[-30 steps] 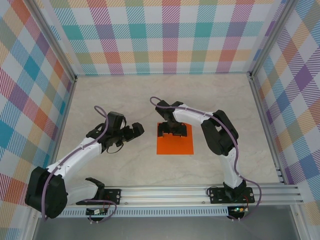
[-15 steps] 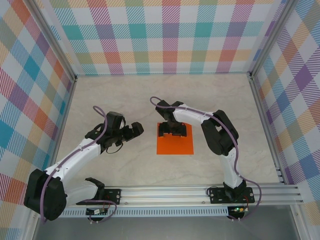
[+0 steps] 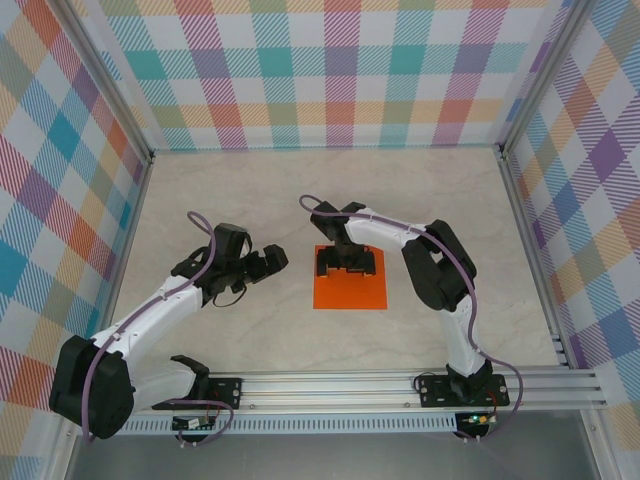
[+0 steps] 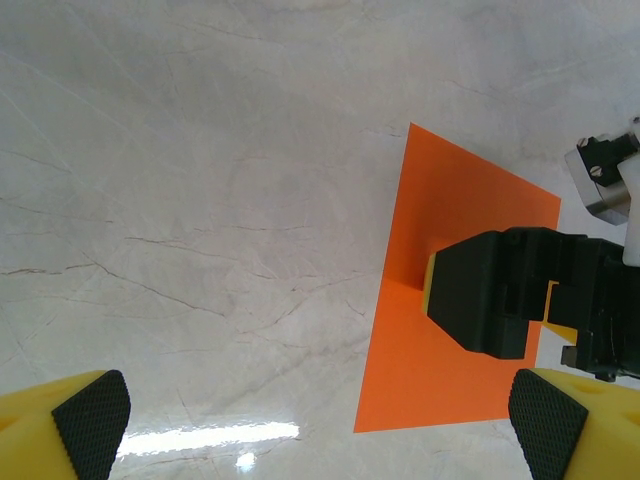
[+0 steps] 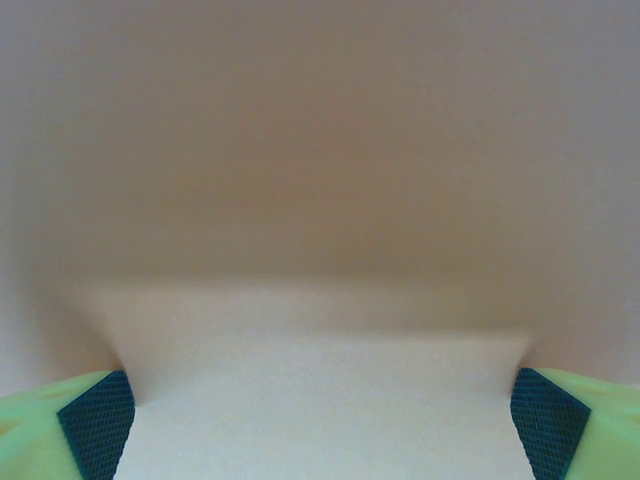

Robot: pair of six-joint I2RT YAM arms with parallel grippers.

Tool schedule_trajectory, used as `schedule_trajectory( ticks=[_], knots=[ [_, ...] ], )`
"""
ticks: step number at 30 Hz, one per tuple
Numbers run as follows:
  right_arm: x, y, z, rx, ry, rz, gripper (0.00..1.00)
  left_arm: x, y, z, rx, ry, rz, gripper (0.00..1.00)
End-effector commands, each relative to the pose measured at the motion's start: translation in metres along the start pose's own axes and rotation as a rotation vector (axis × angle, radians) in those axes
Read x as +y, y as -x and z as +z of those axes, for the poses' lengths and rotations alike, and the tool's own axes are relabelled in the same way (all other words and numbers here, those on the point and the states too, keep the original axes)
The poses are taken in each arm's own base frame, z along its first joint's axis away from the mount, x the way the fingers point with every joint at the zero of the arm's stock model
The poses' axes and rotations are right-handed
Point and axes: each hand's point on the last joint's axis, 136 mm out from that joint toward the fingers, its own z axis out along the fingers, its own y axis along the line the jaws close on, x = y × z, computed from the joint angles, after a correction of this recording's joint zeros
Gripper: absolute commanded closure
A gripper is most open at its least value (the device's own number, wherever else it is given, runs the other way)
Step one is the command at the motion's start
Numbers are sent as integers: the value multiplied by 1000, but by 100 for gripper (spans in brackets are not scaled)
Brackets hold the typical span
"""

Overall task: Fold a paper plane with a square sheet of paper (pick it up from the middle)
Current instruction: Fold the square sheet of paper in half at the center of the table.

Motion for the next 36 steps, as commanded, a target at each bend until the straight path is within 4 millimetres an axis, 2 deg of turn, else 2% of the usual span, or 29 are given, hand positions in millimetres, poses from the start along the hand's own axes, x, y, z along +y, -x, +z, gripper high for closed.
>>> schedule_trajectory(
  ticks=[1, 15, 20, 26, 36],
  knots=[
    [-6, -3, -18, -11, -29, -18, 0, -4, -3, 0, 19, -5, 11, 0],
    [-9, -41, 57, 170, -22, 18, 0, -3, -5, 0, 25, -1, 16, 0],
    [-15, -49, 72, 205, -53, 22, 0, -2, -5, 0, 28, 1, 15, 0],
    [-11, -49, 72, 201, -39, 17, 3, -3, -5, 1, 30, 1, 16, 0],
    [-5, -40, 54, 159, -13, 3, 12, -2, -5, 0, 32, 6, 11, 0]
  ],
)
